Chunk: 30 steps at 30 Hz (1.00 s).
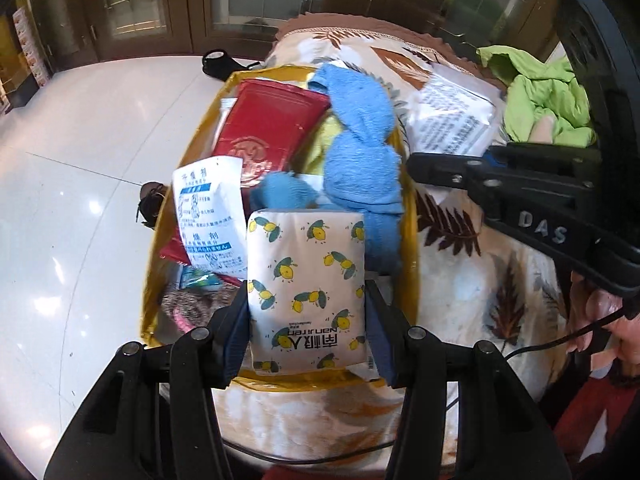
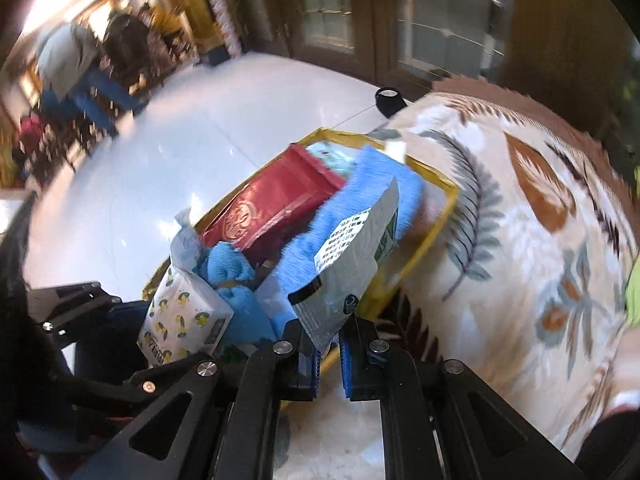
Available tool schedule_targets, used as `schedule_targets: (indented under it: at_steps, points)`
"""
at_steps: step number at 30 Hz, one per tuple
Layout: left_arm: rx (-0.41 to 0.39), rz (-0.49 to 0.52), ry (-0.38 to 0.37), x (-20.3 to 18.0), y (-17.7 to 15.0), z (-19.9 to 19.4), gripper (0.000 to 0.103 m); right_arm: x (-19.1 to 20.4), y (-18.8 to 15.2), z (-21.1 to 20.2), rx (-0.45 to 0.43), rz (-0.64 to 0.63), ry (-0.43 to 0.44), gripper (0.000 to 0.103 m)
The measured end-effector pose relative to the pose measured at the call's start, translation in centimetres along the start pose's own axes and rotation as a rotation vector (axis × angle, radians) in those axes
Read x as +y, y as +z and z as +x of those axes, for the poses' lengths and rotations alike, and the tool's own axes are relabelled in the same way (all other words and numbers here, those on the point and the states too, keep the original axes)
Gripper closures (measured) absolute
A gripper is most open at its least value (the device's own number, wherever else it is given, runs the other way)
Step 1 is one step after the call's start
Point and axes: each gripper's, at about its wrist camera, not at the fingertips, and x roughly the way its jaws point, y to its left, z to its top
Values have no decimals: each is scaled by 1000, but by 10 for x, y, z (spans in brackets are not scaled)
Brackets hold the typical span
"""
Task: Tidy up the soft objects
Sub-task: 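Carry the tissue pack into the box with left tool while right tool drops the sachet in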
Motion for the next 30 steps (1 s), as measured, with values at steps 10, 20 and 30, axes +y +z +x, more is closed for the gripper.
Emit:
schedule_targets:
  at_steps: [10,20,30]
  points:
    - [19,-12,-11,13,-7,14,52,43,5,29,101,-170,-51,67]
    - [21,-23,-8,18,-10,12,52,1,1,-4,68,65,193,66]
    - [26,-27,27,20,-14,8,51,0,7,4,20,163,259,64]
